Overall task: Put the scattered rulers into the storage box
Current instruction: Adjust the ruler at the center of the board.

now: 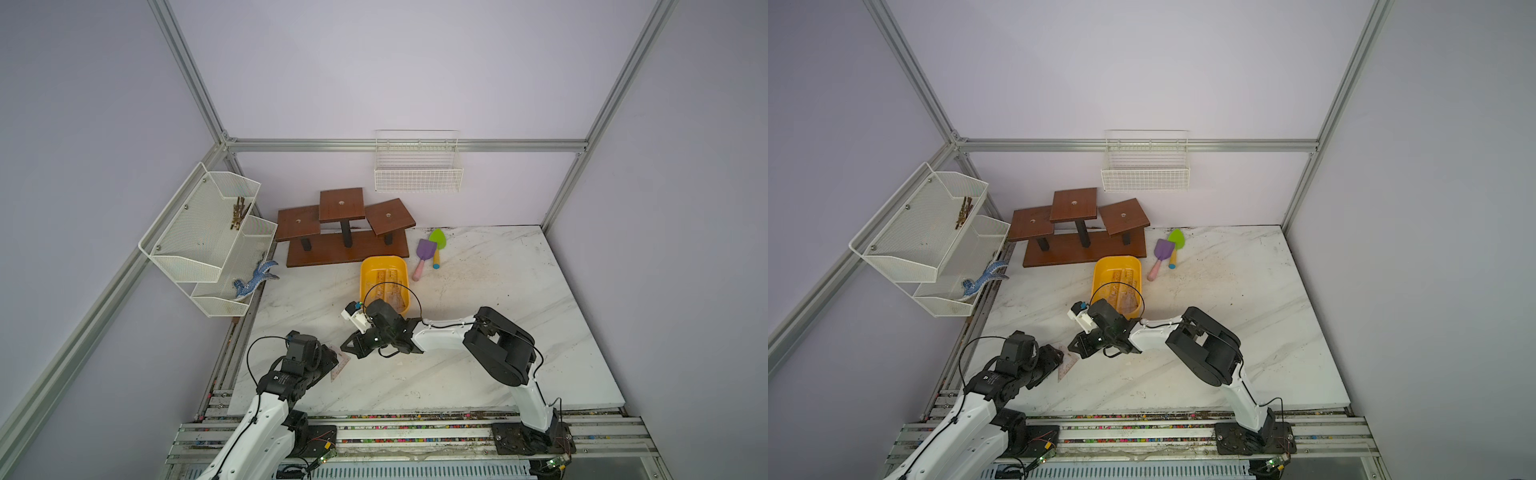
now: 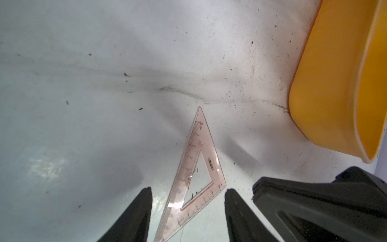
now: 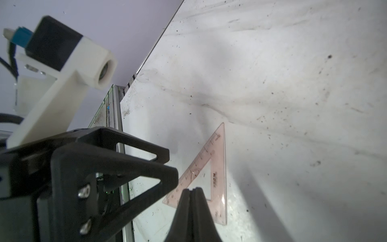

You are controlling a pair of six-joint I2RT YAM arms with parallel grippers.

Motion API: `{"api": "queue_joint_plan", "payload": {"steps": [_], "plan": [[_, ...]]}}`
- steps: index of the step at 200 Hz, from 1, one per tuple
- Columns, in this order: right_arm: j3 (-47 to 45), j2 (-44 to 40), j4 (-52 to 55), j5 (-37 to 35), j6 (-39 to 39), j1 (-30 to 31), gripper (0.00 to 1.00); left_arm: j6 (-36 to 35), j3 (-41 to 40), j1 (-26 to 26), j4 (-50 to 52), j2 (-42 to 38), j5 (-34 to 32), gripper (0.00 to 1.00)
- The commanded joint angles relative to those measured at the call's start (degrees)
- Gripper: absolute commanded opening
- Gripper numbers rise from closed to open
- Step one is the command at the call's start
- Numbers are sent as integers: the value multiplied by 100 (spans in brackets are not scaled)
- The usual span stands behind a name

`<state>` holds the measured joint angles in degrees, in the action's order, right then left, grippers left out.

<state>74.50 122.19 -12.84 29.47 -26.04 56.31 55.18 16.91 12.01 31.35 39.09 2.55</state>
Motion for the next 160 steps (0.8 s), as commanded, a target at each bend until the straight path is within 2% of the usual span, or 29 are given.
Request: {"api": "queue_joint_plan", "payload": {"steps": [1, 97, 160], "plan": [[91, 273, -20, 57, 69, -4, 6, 97, -107, -41, 3, 35, 145, 60], [9, 547, 58, 32, 76, -4, 5, 195, -361, -58, -115, 116, 261, 61], [-144, 628, -137, 96, -45, 3, 5, 325, -772, -58, -1074, 478, 767, 63]]}}
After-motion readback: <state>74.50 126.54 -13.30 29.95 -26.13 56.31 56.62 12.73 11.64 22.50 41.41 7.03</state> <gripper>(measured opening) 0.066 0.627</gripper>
